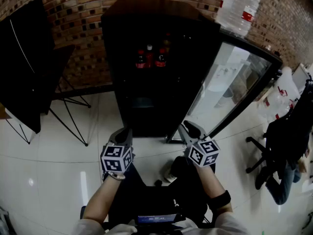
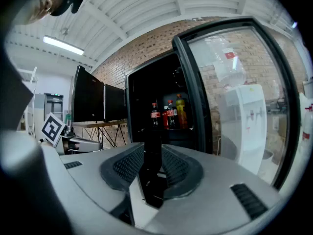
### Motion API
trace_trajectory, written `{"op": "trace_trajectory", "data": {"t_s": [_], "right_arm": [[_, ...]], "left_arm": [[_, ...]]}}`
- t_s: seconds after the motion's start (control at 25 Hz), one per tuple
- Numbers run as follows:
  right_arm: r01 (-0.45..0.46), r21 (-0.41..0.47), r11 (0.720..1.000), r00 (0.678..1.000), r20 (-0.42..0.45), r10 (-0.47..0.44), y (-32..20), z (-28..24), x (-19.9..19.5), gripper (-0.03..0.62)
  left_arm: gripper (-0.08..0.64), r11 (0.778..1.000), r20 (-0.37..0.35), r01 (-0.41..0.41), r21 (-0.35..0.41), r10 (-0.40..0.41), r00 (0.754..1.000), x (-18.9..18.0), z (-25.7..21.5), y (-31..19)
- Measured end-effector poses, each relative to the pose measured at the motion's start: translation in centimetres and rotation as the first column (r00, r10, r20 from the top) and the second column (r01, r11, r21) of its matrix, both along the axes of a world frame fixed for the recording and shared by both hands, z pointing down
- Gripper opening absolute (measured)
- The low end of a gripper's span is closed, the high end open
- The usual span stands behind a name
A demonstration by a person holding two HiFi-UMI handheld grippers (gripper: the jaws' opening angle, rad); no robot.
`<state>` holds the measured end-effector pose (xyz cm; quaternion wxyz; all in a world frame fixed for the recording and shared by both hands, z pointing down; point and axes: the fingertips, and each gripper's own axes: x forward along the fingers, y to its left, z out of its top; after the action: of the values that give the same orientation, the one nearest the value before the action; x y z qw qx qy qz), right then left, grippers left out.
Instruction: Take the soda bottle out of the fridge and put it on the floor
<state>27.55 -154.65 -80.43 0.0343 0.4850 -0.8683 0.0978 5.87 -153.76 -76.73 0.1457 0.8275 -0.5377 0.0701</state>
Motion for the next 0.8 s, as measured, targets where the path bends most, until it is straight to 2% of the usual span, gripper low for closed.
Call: {"op": "trace_trajectory", "data": {"t_s": [0.12, 0.36, 0.56, 0.8], "right_arm": [[0.034, 0.05, 0.998, 0.998, -0.061, -0.031, -2.8, -2.3, -2.2, 0.195], [0.033, 0.133, 0.991, 0.995, -0.098, -0.02, -9.5, -7.8, -5.2, 0.21], [-0.01, 0.13, 0.992, 0.994, -0.108, 0.024, -17.4, -10.5, -7.0, 0.259], [-0.107, 0.11, 0.988, 0.983, -0.137, 0.121, -27.2, -12.0, -7.5, 0.275]], "left_arm": [[0.002, 1.0, -0.002, -0.008, -0.001, 0.008, 1.0, -0.2, -0.1, 0.1], [0.002, 1.0, -0.003, -0.014, -0.006, 0.014, 1.0, -0.3, 0.0, 0.0], [0.002, 1.0, -0.018, -0.026, -0.009, 0.026, 0.999, -0.2, -0.1, 0.3], [0.002, 0.999, -0.024, -0.043, -0.007, 0.043, 0.999, 0.3, -0.1, 0.4]]}}
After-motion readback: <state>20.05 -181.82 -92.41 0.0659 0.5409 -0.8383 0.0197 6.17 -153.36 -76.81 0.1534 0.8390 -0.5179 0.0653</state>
